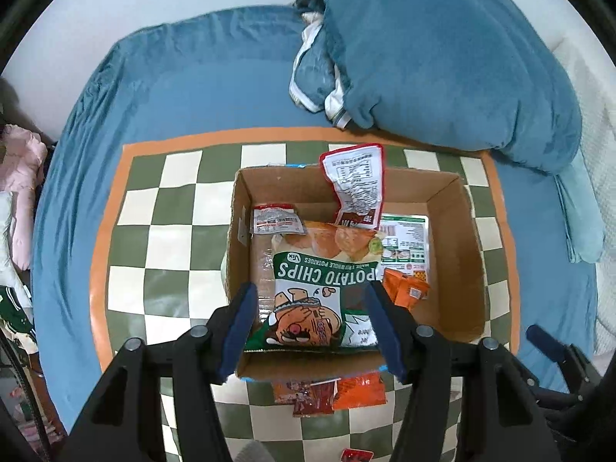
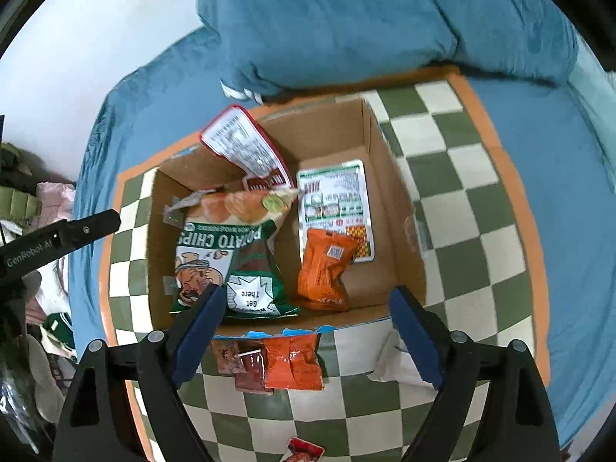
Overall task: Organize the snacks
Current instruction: 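Open both tools to drop the packets into the box, then withdraw, then grasp the red-white spicy strip packet with the left tool while the right tool grasps the white packet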
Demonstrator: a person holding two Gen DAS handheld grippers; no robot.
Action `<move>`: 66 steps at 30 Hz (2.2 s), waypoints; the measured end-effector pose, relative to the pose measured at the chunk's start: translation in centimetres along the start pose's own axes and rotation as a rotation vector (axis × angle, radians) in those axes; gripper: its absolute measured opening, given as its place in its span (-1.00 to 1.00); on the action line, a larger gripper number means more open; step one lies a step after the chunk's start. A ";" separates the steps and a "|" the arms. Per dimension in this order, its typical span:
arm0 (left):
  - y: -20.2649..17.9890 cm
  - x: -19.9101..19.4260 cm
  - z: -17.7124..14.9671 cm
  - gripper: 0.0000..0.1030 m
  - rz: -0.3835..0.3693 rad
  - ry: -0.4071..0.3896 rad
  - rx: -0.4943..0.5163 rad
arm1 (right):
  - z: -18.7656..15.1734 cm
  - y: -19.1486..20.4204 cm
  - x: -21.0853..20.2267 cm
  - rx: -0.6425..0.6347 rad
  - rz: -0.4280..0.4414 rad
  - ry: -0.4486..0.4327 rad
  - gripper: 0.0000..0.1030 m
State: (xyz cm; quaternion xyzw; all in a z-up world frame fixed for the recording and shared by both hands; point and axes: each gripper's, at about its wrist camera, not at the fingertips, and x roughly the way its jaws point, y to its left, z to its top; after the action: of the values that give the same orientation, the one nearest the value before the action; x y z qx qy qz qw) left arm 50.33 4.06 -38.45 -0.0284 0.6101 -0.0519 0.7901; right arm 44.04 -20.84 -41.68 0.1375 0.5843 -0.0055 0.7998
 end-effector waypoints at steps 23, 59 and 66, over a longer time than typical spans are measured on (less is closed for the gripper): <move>-0.4 -11.9 -7.5 0.78 0.018 -0.199 -0.029 | -5.2 1.1 -13.2 -0.029 0.012 -0.198 0.92; -11.1 18.1 -32.9 0.78 0.087 0.609 0.247 | -14.5 -12.2 8.9 -0.258 -0.166 0.360 0.92; -11.1 18.5 -32.5 0.48 0.079 0.613 0.198 | -13.0 -10.3 15.5 -0.497 -0.234 0.466 0.92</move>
State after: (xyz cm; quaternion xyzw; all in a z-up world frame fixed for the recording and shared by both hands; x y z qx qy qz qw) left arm 23.02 -8.53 -63.24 0.0891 0.8123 -0.0864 0.5699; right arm 35.06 -25.45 -62.04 -0.1314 0.7463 0.0767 0.6480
